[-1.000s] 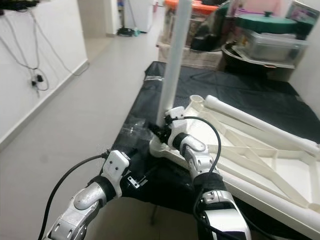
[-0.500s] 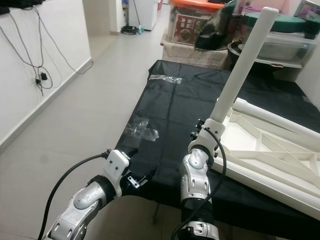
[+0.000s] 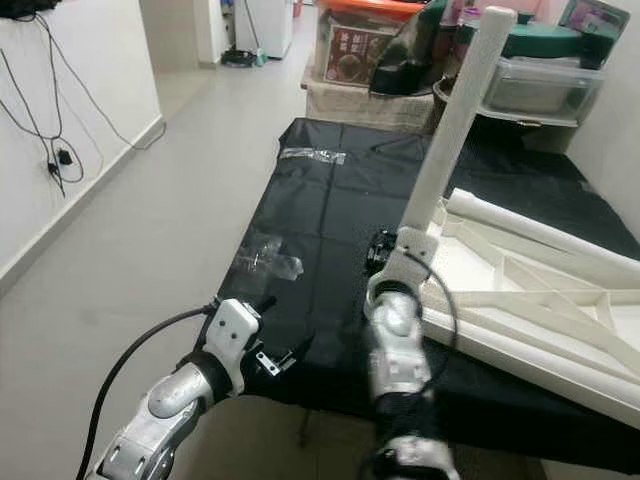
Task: Building children table
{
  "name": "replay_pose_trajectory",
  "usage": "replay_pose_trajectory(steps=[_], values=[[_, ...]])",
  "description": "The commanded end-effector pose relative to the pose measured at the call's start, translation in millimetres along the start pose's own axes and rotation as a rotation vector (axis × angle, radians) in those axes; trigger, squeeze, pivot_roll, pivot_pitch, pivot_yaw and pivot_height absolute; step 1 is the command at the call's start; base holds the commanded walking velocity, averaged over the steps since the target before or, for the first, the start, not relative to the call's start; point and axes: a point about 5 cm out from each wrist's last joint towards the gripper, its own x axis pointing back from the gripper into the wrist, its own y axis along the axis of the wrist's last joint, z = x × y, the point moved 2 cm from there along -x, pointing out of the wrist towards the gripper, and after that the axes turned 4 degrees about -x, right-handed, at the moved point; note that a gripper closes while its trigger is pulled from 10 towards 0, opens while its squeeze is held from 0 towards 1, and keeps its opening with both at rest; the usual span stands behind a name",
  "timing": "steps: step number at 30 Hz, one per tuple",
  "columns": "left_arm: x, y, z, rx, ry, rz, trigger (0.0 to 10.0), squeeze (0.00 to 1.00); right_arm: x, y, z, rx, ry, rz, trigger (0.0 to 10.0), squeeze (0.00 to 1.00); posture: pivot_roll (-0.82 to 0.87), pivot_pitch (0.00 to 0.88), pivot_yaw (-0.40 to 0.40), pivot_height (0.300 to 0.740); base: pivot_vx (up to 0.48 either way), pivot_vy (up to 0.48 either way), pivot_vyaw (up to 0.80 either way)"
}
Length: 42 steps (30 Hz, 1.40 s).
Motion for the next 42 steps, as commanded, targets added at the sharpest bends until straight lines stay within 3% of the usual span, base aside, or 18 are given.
replay_pose_trajectory(steps=[1, 9, 11, 18, 19, 21, 22, 24, 26, 28, 30, 31, 32, 33, 34, 35, 38, 42], values=[[-1.2, -3, -3.1, 0.013, -0.011, 0.015, 10.0, 0.00, -5.7, 2, 10.8, 0.005, 0.243, 0.066, 10.0, 0.00, 0.15, 0.000, -0.101, 0.740, 0.000, 0.000, 0.00], [-2.0, -4, -3.4, 0.010, -0.013, 0.014, 10.0, 0.00, 1.0, -10, 24.8, 0.071, 0.671, 0.266, 10.0, 0.00, 0.16, 0.000, -0.103, 0.740, 0.000, 0.000, 0.00], [-1.8, -4, -3.6, 0.006, -0.012, 0.012, 10.0, 0.00, 9.3, -16, 37.1, 0.067, 0.901, 0.364, 10.0, 0.00, 0.18, 0.000, -0.116, 0.740, 0.000, 0.000, 0.00], [-0.6, -4, -4.5, 0.004, -0.011, 0.012, 10.0, 0.00, 13.8, -19, 50.7, 0.049, 1.084, 0.425, 10.0, 0.00, 0.18, 0.000, -0.118, 0.740, 0.000, 0.000, 0.00], [-0.1, -4, -5.2, 0.004, -0.013, 0.013, 10.0, 0.00, 11.8, -21, 54.7, 0.053, 1.087, 0.426, 1.9, 0.00, 0.19, 0.000, -0.120, 0.740, 0.000, 0.000, 0.00], [0.0, -4, -5.4, 0.004, -0.014, 0.013, 10.0, 0.00, 10.6, -21, 55.6, 0.056, 1.083, 0.423, 1.9, 0.00, 0.19, 0.000, -0.120, 0.740, 0.000, 0.000, 0.00], [0.2, -4, -5.7, 0.004, -0.014, 0.013, 10.0, 0.00, 6.3, -21, 56.0, 0.073, 1.031, 0.394, 0.0, 0.00, 0.19, 0.000, -0.120, 0.740, 0.000, 0.000, 0.00], [0.3, -4, -5.9, 0.005, -0.014, 0.013, 10.0, 0.00, 3.4, -21, 56.1, 0.084, 0.994, 0.374, 0.0, 0.00, 0.19, 0.000, -0.120, 0.740, 0.000, 0.000, 0.00], [0.8, -4, -6.1, 0.006, -0.013, 0.014, 10.0, 0.00, -12.4, -16, 47.7, 0.075, 0.731, 0.282, 0.0, 0.00, 0.18, 0.000, -0.118, 0.740, 0.000, 0.000, 0.00], [0.8, -4, -6.1, 0.006, -0.013, 0.014, 10.0, 0.00, -12.4, -16, 47.7, 0.075, 0.731, 0.282, 0.0, 0.00, 0.18, 0.000, -0.118, 0.740, 0.000, 0.000, 0.00], [1.2, -5, -6.1, 0.006, -0.014, 0.016, 10.0, 0.00, -19.7, -12, 40.1, 0.050, 0.576, 0.236, 0.0, 0.00, 0.18, 0.000, -0.114, 0.740, 0.000, 0.000, 0.00], [1.5, -5, -6.0, 0.007, -0.015, 0.017, 10.0, 0.00, -25.5, -8, 24.4, 0.015, 0.323, 0.173, 0.0, 0.00, 0.17, 0.000, -0.109, 0.740, 0.000, 0.000, 0.00], [1.5, -5, -6.0, 0.007, -0.015, 0.017, 10.0, 0.00, -25.5, -8, 24.4, 0.015, 0.323, 0.173, 0.0, 0.00, 0.17, 0.000, -0.109, 0.740, 0.000, 0.000, 0.00], [1.7, -5, -5.4, 0.008, -0.016, 0.018, 10.0, 0.00, -23.5, -7, 6.3, -0.003, 0.083, 0.130, 0.0, 0.00, 0.17, 0.000, -0.108, 0.740, 0.000, 0.000, 0.00], [1.7, -5, -5.4, 0.008, -0.016, 0.018, 10.0, 0.00, -23.5, -7, 6.3, -0.003, 0.083, 0.130, 0.0, 0.00, 0.17, 0.000, -0.108, 0.740, 0.000, 0.000, 0.00], [1.7, -5, -4.6, 0.008, -0.016, 0.019, 10.0, 0.00, -15.4, -7, -9.9, -0.001, -0.127, 0.097, 0.0, 0.00, 0.17, 0.000, -0.105, 0.740, 0.000, 0.000, 0.00], [1.5, -5, -3.7, 0.007, -0.017, 0.020, 10.0, 0.00, 8.1, -12, -23.0, -0.037, -0.399, 0.061, 0.0, 0.00, 0.17, 0.000, -0.104, 0.740, 0.000, 0.000, 0.00], [1.3, -5, -3.1, 0.006, -0.017, 0.020, 10.0, 0.00, 21.0, -17, -17.4, -0.086, -0.498, 0.053, 0.0, 0.00, 0.17, 0.000, -0.104, 0.740, 0.000, 0.000, 0.00]])
